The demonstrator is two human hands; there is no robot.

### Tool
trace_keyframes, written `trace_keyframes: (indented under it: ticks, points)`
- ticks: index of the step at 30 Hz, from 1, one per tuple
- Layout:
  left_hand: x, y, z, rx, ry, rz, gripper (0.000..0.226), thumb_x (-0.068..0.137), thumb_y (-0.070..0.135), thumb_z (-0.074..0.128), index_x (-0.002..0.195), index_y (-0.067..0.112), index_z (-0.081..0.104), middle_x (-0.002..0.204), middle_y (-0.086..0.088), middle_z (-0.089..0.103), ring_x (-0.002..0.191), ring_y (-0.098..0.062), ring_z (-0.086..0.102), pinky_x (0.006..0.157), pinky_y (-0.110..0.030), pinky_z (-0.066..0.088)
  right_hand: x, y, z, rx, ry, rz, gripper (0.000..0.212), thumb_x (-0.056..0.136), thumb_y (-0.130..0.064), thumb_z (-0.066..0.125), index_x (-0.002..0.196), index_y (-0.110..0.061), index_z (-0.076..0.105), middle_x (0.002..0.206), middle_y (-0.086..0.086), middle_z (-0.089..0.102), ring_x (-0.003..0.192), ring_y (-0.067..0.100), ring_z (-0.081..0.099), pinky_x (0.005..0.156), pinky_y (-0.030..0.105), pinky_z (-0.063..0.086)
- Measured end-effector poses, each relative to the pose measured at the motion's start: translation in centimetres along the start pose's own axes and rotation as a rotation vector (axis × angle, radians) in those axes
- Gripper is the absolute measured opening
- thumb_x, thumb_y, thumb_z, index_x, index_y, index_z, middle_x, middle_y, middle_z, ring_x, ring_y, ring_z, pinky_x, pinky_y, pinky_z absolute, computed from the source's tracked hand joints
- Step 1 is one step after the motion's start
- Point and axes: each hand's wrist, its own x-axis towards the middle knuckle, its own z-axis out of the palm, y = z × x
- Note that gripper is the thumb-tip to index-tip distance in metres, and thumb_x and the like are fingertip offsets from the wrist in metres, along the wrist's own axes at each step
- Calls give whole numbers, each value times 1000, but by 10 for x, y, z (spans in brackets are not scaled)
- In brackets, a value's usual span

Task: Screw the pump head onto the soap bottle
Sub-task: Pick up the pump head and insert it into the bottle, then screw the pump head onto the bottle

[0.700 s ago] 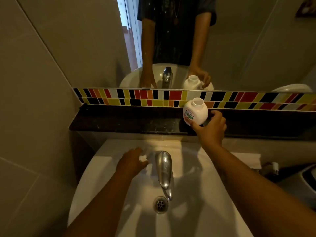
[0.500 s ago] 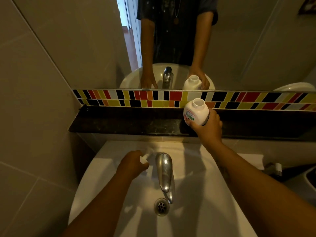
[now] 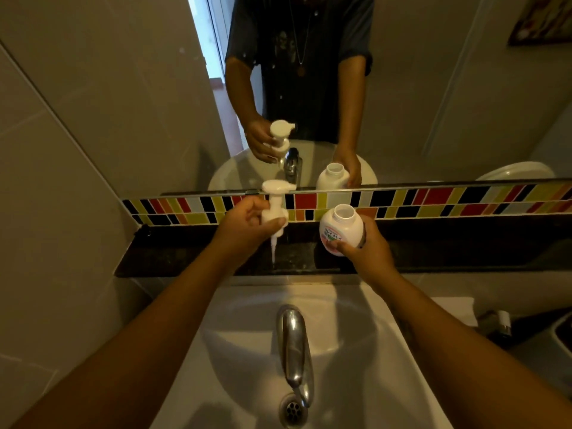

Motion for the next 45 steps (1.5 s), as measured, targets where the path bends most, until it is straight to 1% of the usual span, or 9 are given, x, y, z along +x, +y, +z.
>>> trace_keyframes:
  ticks: [2,9,11,14,21,27,38,41,45]
  points:
    - [16,16,11,-140,12,15,28,82,17,72,105,18,58,106,7,68,96,-9,67,73,-22,53,0,1,0,5,0,-1,61,75,-17,75,128,-21,45,133,6,55,123,26,52,100,46,46]
    - [50,33,51,-375,24,32,50,83,28,72,129,28,52,124,7,65,111,-13,63,92,-37,51,4,3,0,4,-3,-10,63,73,-21,77,127,-23,46,130,4,56,120,23,54,99,44,48]
    - [51,30,64,-380,1,45,54,84,26,71,134,27,49,127,6,64,112,-13,62,93,-35,51,5,3,0,-14,-2,-4,65,72,-22,77,128,-23,45,132,5,56,120,24,54,100,47,47]
    - [49,25,78,-386,-44,55,50,85,18,70,131,22,52,122,5,66,107,-11,66,83,-25,57,6,4,-1,-31,-1,-16,65,72,-25,77,128,-22,45,133,6,56,120,25,54,100,48,47]
    - [53,13,93,-249,-99,12,49,82,14,73,126,20,53,122,4,65,101,-8,65,73,-18,55,7,8,0,-47,-3,-33,68,73,-29,77,131,-22,42,135,6,55,120,25,54,100,45,48]
    - [60,16,92,-188,-170,17,46,83,15,72,124,19,54,125,1,65,112,-16,63,91,-31,53,9,10,1,-74,2,-38,69,73,-31,77,131,-24,42,136,5,54,120,25,54,100,46,48]
    - [57,7,95,-15,-263,51,58,83,11,71,135,20,48,136,-1,57,123,-16,52,95,-35,49,13,14,2,-56,-3,-28,68,73,-30,76,131,-22,42,133,6,55,118,26,55,94,38,48]
    - [59,0,94,12,-249,51,56,85,12,68,138,19,49,138,-1,54,124,-17,51,93,-31,48,13,14,1,-41,-13,-22,68,73,-28,76,131,-21,41,133,5,54,118,25,54,91,33,45]
    - [60,-4,86,1,-218,26,44,89,12,64,131,17,54,133,-4,59,121,-21,57,82,-23,53,12,13,0,-52,-21,-44,68,73,-28,76,132,-21,41,135,7,54,120,27,54,99,43,47]
